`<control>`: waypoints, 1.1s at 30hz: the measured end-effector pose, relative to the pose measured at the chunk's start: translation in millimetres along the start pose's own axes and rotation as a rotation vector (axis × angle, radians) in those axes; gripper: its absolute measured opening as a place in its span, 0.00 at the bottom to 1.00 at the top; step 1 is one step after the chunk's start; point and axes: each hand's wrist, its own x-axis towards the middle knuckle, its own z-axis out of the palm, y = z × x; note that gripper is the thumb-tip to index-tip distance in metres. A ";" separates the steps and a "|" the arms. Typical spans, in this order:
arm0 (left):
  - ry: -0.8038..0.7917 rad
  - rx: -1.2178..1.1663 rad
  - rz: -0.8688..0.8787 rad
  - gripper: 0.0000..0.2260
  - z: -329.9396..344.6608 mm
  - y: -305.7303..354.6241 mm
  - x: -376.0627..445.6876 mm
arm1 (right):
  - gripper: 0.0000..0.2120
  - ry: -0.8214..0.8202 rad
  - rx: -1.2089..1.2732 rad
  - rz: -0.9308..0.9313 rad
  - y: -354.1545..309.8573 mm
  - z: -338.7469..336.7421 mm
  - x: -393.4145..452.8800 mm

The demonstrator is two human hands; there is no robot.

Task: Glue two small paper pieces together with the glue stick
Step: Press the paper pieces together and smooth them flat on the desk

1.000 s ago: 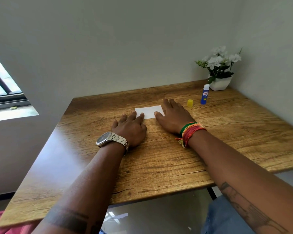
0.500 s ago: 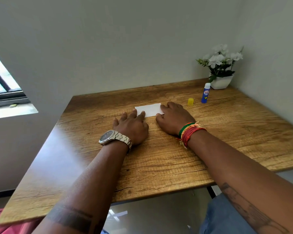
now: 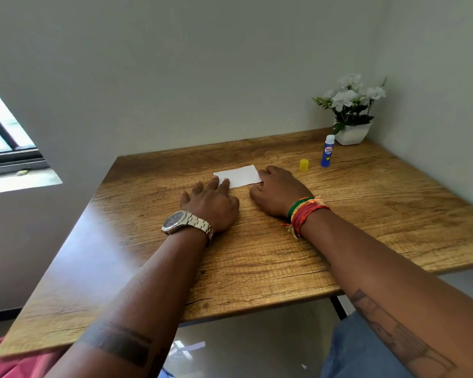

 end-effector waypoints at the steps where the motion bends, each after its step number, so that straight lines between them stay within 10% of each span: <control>1: -0.002 0.000 -0.009 0.28 -0.2 0.6 0.5 | 0.31 0.003 0.018 0.004 0.6 -0.5 0.2; 18: 0.226 -0.062 -0.069 0.22 1.4 -0.8 11.7 | 0.12 0.300 0.373 -0.038 5.8 -14.3 -6.4; 33: 0.484 -0.236 0.217 0.13 -16.0 73.6 24.6 | 0.09 0.437 0.325 -0.079 17.8 -34.7 -7.1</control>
